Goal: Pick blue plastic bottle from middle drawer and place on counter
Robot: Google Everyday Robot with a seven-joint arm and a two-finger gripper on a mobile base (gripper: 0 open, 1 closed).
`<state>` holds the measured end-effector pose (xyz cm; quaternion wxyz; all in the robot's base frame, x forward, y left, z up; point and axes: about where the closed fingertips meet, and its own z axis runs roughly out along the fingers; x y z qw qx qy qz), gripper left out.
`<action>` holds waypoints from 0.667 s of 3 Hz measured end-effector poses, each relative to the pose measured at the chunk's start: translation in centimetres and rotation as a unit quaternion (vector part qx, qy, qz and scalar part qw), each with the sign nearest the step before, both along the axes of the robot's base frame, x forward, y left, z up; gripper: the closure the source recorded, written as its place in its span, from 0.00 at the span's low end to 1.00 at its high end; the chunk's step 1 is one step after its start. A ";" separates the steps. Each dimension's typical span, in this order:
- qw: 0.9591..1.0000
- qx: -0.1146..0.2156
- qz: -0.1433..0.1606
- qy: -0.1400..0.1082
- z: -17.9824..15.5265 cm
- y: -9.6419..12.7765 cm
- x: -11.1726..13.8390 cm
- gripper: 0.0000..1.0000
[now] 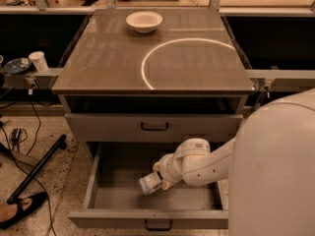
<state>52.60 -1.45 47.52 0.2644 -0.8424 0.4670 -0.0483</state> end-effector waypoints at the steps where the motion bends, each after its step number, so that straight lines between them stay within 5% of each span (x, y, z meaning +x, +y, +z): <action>1: 1.000 -0.006 0.005 -0.001 1.1 0.4 -0.2 1.00; 2: 1.000 -0.013 0.009 0.000 2.0 0.7 -0.3 1.00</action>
Offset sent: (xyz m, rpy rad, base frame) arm 0.0194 -0.0058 0.0627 -0.0432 0.0173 0.0308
